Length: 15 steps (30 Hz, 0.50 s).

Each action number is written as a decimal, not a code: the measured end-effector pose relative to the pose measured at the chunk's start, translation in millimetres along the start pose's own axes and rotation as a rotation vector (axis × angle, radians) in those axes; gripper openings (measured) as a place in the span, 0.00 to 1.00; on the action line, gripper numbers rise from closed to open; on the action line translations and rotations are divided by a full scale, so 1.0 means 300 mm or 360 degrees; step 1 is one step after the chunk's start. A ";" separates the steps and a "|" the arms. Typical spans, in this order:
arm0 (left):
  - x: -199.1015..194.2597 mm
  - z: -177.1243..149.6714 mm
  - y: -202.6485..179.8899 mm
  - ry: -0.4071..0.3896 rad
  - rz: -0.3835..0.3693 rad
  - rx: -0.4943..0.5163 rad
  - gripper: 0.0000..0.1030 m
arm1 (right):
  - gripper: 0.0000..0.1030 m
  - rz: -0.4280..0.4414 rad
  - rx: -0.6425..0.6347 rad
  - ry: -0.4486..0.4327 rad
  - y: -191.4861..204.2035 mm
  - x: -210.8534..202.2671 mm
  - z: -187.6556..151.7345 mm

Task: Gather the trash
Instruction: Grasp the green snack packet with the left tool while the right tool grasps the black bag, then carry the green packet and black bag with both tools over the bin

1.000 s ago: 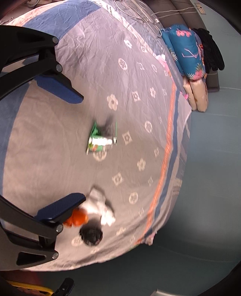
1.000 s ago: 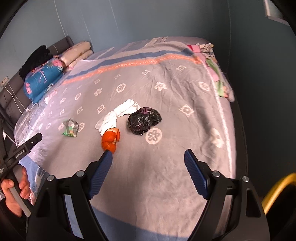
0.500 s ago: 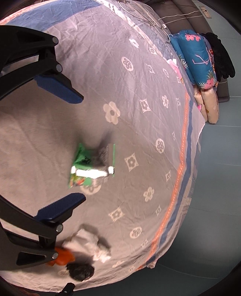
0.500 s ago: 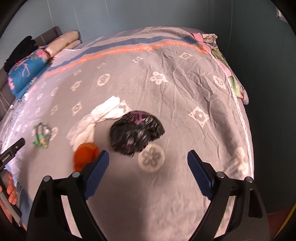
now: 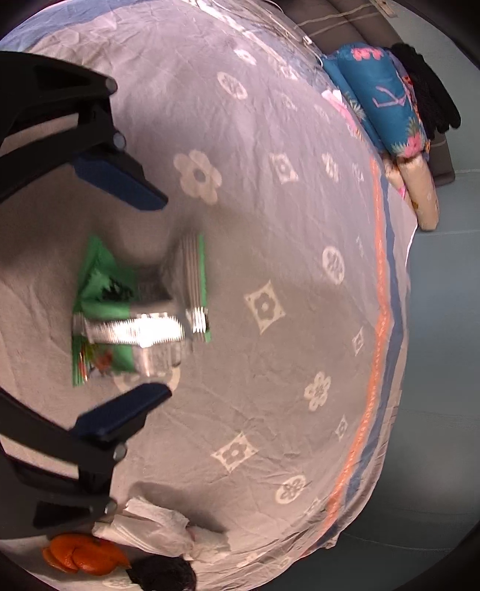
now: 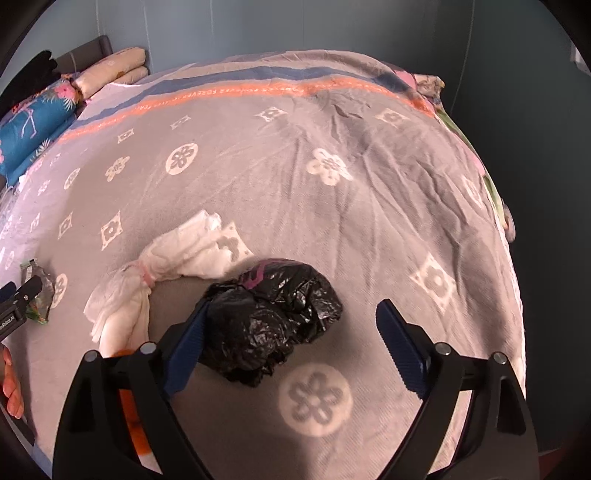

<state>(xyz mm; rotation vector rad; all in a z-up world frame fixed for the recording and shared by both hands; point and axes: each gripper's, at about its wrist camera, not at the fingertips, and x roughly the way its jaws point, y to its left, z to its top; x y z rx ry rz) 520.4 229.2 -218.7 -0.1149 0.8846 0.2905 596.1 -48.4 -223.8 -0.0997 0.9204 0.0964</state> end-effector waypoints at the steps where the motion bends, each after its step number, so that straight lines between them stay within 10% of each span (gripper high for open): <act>1: 0.006 -0.002 -0.006 0.0012 -0.0004 0.0007 0.67 | 0.69 0.0009 -0.0010 0.0009 0.012 0.009 0.000; 5: 0.022 -0.024 -0.029 0.0046 -0.0051 0.0034 0.41 | 0.42 0.0059 0.0019 0.0045 0.035 0.020 -0.013; 15: -0.051 -0.003 0.042 -0.0021 -0.0087 -0.0107 0.15 | 0.31 0.0078 0.0038 -0.0043 0.022 -0.063 -0.023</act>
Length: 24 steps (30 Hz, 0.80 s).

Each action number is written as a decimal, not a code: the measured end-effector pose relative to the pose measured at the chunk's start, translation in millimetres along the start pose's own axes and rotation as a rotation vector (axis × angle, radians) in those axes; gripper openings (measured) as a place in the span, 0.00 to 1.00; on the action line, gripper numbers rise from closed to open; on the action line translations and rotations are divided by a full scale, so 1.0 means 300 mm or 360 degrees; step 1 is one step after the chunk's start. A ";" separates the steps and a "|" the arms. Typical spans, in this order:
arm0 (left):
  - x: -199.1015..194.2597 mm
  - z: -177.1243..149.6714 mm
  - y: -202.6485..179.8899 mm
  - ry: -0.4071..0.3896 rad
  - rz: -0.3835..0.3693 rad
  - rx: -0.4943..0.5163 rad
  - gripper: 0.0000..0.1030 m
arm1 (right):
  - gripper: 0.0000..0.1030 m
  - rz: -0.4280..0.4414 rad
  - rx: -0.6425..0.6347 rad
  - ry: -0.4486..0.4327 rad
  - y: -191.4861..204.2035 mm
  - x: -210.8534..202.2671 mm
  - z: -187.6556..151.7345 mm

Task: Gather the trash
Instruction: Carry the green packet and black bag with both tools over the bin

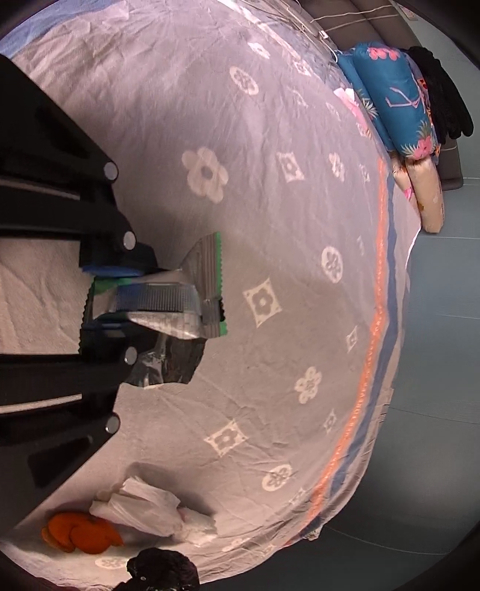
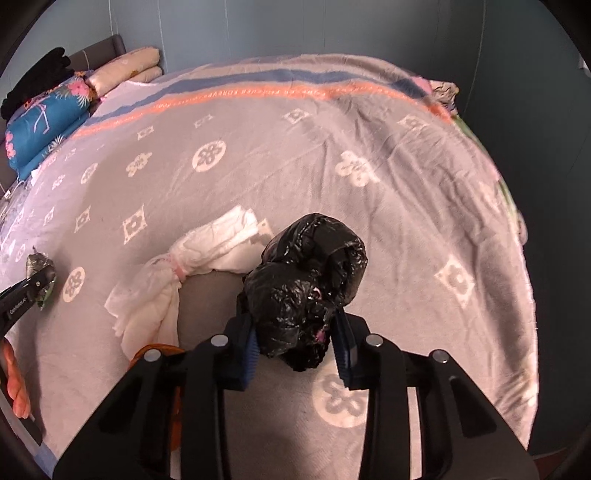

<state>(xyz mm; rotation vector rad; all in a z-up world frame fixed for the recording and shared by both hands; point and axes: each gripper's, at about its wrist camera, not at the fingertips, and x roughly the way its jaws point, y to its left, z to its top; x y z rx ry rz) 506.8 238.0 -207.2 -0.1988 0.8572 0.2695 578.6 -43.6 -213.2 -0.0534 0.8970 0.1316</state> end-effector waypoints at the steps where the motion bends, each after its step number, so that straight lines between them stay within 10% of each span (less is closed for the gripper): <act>1: -0.016 -0.002 0.004 -0.0006 0.0001 0.0001 0.15 | 0.31 0.0006 0.0013 -0.0005 -0.009 -0.020 0.001; 24: -0.494 -0.178 0.034 -0.0085 -0.0143 0.0008 0.13 | 0.31 0.0190 -0.0023 -0.0107 -0.087 -0.596 -0.199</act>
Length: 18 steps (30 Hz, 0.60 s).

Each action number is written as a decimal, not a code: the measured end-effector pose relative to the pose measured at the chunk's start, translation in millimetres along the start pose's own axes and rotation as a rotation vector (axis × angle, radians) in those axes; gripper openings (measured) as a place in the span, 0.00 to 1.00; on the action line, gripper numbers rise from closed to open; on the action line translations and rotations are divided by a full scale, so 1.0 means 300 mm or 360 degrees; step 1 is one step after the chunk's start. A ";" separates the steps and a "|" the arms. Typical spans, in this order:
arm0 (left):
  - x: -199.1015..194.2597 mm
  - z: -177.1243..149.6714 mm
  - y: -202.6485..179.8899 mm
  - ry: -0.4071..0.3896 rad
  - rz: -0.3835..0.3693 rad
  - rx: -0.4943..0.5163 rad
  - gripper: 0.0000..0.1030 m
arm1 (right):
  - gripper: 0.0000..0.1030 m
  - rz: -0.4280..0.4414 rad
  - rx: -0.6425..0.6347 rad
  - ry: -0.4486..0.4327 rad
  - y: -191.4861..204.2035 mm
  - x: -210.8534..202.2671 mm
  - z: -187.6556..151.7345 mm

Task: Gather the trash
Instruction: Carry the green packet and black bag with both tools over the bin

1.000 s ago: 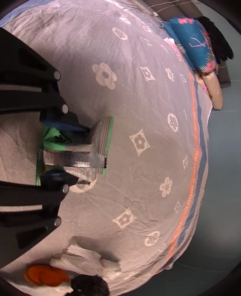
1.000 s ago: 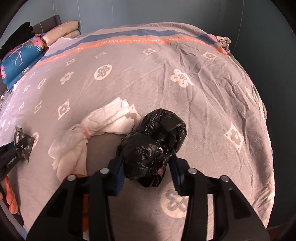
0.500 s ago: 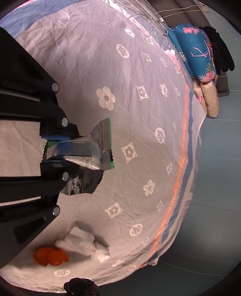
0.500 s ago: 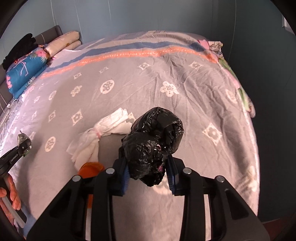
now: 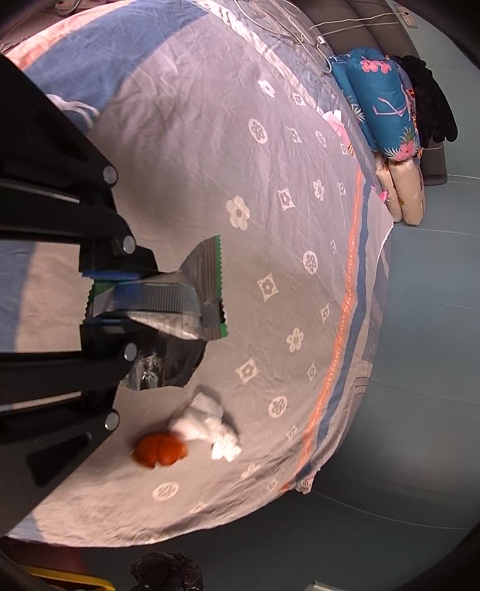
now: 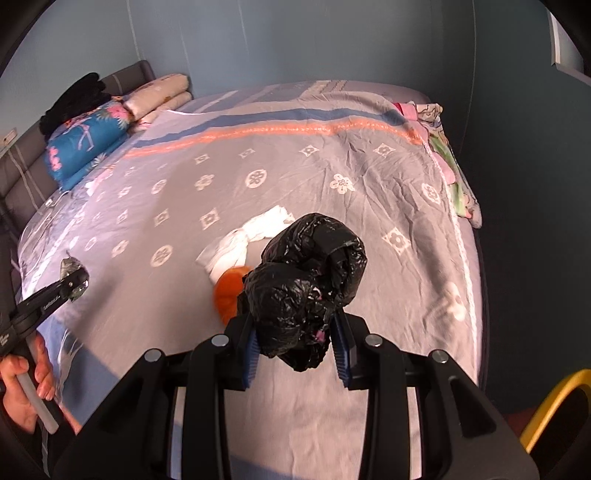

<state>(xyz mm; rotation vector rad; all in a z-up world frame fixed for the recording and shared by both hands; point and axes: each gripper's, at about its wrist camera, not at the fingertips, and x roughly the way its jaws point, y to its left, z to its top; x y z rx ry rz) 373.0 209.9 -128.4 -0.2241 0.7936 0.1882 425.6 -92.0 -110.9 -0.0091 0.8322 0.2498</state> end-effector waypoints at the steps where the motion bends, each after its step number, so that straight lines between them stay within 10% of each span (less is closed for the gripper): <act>1: -0.024 -0.011 -0.002 -0.0001 -0.0012 -0.0001 0.13 | 0.31 0.0003 -0.0010 -0.0001 -0.004 -0.032 -0.018; 18: -0.350 -0.150 -0.243 -0.0040 -0.0243 0.0116 0.13 | 0.31 0.0000 0.0030 -0.0131 -0.220 -0.505 -0.261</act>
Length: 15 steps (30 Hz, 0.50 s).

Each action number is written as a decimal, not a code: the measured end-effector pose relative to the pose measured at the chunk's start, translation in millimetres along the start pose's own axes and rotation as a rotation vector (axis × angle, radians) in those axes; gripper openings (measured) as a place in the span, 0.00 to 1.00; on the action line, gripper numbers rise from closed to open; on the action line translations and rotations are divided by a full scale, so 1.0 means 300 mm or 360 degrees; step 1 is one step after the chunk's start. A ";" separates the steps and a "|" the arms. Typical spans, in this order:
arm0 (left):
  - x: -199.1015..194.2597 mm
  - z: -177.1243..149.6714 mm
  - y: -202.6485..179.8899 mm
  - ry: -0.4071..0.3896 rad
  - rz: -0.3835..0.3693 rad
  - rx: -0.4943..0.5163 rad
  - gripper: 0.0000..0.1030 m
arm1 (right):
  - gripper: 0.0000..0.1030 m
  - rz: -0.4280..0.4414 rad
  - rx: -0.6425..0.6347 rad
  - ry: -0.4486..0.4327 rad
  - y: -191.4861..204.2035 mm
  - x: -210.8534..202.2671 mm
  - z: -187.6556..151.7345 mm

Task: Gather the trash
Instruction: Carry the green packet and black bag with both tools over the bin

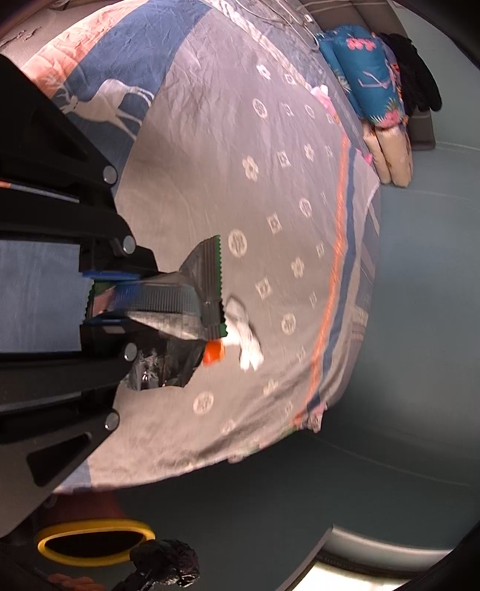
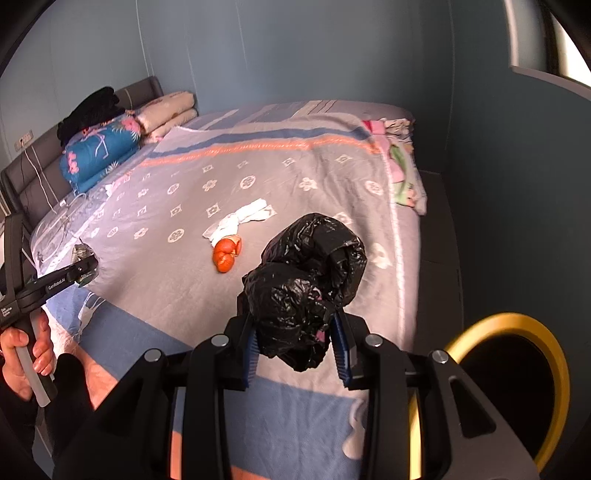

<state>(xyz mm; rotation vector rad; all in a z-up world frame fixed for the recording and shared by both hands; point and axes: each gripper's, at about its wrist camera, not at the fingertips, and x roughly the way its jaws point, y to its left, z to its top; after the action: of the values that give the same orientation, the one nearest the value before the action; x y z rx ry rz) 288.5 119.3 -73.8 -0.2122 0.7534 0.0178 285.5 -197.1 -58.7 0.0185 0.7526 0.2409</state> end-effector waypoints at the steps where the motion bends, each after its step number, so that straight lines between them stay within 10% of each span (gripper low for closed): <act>1: -0.009 -0.001 -0.023 -0.0005 -0.0014 0.0012 0.13 | 0.31 -0.0012 0.0010 -0.0028 -0.024 -0.046 -0.014; 15: -0.126 -0.018 -0.423 -0.0062 -0.0321 0.0235 0.13 | 0.31 -0.0148 0.0175 -0.0168 -0.279 -0.307 -0.074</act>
<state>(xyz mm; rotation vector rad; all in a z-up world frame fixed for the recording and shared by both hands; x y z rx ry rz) 269.0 -3.8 -28.5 -0.1458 0.6884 -0.2238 223.2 -300.4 -21.4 0.0995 0.6594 0.1086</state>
